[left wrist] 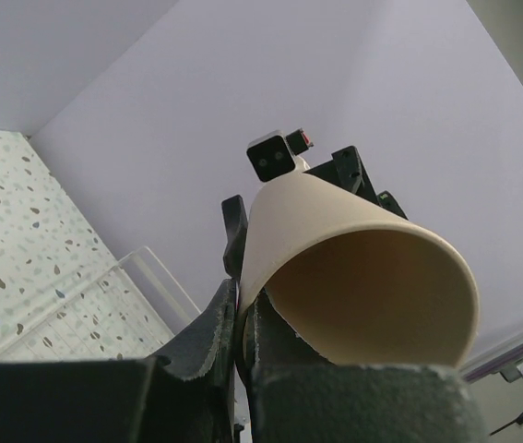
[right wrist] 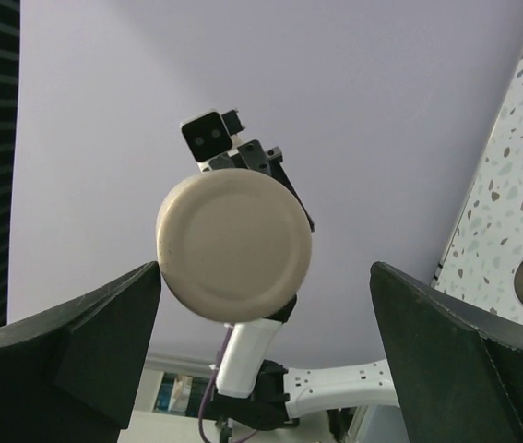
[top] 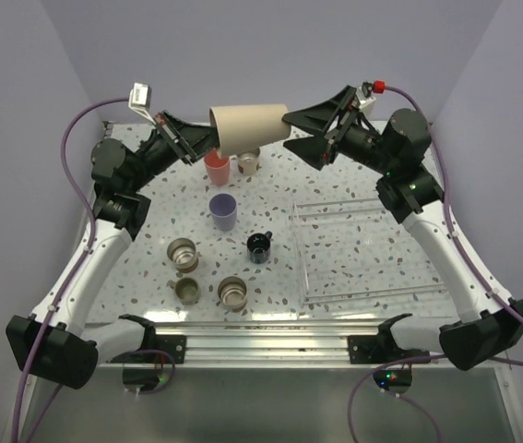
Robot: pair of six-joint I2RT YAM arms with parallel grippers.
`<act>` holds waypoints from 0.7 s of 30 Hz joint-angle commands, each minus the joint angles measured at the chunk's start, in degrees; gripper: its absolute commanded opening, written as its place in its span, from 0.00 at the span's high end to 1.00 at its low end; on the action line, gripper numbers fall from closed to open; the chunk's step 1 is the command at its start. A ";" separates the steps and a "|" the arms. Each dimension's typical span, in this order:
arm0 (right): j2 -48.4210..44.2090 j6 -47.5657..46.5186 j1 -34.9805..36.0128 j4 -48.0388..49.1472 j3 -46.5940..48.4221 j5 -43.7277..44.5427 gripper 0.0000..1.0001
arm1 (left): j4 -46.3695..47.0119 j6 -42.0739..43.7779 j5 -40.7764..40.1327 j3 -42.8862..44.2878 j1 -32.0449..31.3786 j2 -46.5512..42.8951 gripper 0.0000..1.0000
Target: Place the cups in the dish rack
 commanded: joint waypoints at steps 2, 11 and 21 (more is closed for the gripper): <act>1.45 0.61 2.26 4.18 4.21 2.82 0.01 | 5.80 -1.08 -0.06 0.05 -1.74 0.54 1.00; 4.26 2.81 4.02 7.17 6.41 3.87 0.07 | 7.20 -0.55 -1.81 -2.24 -2.18 0.62 1.00; 6.46 1.24 5.34 4.72 9.31 2.99 0.67 | 4.41 1.82 -3.66 -3.47 -2.35 0.71 1.00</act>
